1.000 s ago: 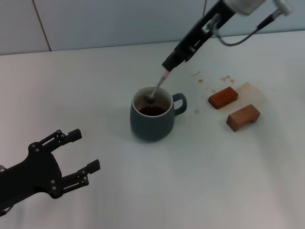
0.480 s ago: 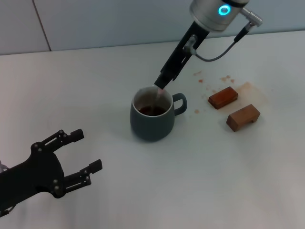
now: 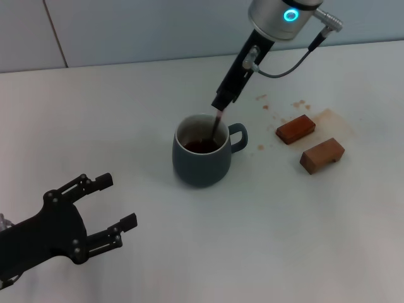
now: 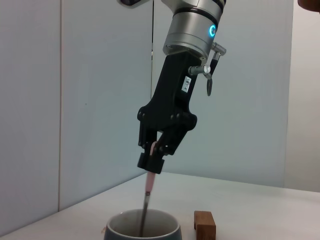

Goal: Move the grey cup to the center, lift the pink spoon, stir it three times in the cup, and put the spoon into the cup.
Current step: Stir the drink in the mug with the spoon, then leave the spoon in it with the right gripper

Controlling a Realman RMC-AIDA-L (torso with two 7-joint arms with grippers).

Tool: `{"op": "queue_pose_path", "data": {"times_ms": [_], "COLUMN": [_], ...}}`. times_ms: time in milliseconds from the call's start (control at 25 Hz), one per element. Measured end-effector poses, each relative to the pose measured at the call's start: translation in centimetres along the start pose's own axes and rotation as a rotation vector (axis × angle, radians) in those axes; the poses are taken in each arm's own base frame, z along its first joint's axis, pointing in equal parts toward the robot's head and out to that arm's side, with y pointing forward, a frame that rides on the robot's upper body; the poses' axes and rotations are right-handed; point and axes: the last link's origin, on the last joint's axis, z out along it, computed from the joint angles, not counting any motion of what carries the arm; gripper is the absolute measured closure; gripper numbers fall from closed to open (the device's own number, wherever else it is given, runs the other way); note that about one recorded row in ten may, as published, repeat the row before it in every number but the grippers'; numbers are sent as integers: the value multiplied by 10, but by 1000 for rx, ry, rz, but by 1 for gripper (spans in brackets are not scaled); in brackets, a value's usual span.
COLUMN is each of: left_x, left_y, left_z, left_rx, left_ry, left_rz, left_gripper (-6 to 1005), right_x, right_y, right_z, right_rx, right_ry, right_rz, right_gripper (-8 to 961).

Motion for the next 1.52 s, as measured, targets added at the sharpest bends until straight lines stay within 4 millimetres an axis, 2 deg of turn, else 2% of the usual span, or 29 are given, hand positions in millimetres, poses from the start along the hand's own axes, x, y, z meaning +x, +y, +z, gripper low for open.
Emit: {"op": "queue_pose_path", "data": {"times_ms": [280,480,720,880,1040,1200,1520], "left_x": [-2,-2,-2,-2,-3,-3,-3], "left_y": [2,2,3,3,3,3,4], "left_z": [0,0,0,0,0,0,-2], "left_rx": [0,1,2,2,4,4,6], "left_ry": [2,2,2,2,1,1,0], "left_rz": [-9,-10,-11,-12,-12,-13,-13], "left_gripper": [167,167,167,167,167,167,167], "right_x": [-5,-10,-7,-6,-13,-17,-9], "right_y": [12,6,4,13,19,14,6], "right_z": [-2,-2,-3,-3,0,2,2], "right_rx": [-74,-37,-3,-42,-67,-32,4], "right_ry": [-16,-47,11,52,14,-26,10], "right_rz": [-20,-10,-2,-25,-42,-29,-1], "right_gripper": [829,829,828,828,829,829,828]}}
